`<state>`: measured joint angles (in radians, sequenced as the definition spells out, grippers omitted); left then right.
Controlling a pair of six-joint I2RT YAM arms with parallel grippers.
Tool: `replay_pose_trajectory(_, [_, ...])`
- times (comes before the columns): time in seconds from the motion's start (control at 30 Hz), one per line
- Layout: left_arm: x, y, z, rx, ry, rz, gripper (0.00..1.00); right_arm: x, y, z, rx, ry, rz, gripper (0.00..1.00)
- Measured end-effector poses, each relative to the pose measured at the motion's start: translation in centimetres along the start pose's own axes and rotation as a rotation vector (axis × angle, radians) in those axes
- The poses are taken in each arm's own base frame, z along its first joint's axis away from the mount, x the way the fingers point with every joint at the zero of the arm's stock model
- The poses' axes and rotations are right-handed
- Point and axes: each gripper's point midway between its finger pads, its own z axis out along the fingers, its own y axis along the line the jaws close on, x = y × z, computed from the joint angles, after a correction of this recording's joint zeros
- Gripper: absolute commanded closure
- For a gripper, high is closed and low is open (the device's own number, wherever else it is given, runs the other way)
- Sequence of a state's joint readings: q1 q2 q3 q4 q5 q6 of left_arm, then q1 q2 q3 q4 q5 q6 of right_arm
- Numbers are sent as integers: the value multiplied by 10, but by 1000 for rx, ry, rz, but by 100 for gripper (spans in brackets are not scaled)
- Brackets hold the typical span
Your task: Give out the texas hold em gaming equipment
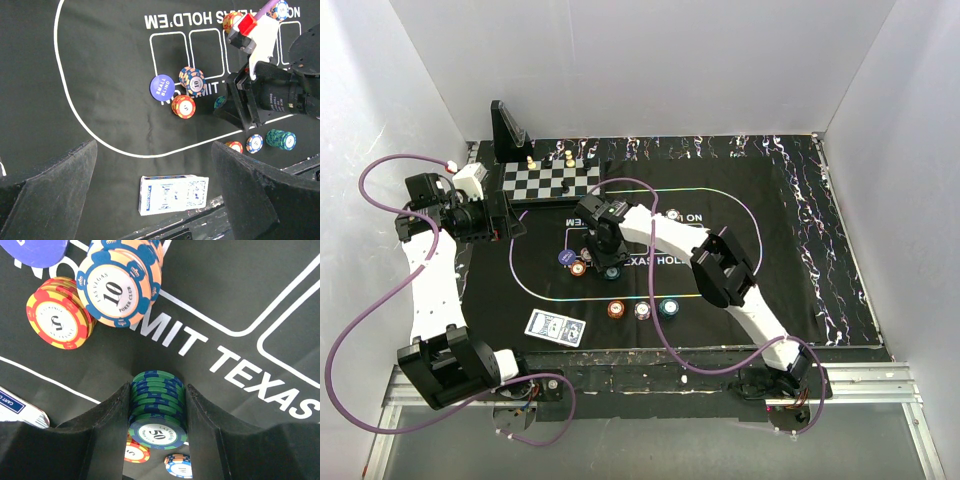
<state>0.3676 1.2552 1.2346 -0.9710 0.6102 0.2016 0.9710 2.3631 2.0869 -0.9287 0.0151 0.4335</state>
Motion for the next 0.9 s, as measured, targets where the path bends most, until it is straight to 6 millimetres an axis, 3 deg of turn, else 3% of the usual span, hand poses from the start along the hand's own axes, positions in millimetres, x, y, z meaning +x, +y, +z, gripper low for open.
replay_pose_trajectory(0.37, [0, 2, 1, -3, 4, 7, 0, -27, 18, 7, -64, -65, -11, 55])
replay_pose_trajectory(0.6, [2, 5, 4, -5, 14, 6, 0, -25, 18, 19, -68, -47, -13, 53])
replay_pose_trajectory(0.8, [2, 5, 4, -5, 14, 7, 0, -24, 19, 19, -74, -45, -13, 31])
replay_pose_trajectory(0.9, [2, 5, 4, -5, 14, 7, 0, -25, 22, 18, -91, -47, -16, 27])
